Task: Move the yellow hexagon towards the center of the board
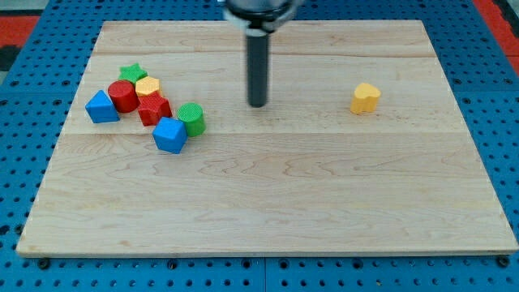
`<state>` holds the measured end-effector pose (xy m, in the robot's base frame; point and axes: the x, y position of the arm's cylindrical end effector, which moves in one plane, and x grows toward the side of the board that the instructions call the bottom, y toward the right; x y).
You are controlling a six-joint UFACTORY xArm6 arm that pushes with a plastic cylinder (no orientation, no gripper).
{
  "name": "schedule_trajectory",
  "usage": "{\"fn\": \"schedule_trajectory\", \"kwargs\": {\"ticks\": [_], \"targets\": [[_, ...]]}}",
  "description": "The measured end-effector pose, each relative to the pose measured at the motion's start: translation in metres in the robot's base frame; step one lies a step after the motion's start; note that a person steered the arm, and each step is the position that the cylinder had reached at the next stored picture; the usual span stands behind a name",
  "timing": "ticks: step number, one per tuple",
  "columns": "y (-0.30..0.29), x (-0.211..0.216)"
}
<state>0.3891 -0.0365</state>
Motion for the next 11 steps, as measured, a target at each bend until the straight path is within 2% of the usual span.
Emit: {"fn": "schedule_trajectory", "kwargs": {"ticks": [1,3,4,5,6,7,8,10,11], "targets": [[-0.078,0.0],[-0.123,0.023],[-0.166,0.004],[-0.167,-0.026],[-0.112,-0.024],[-0.084,0.019],[-0.014,0.014],[0.012,-0.018],[-0.042,-0.018]]}}
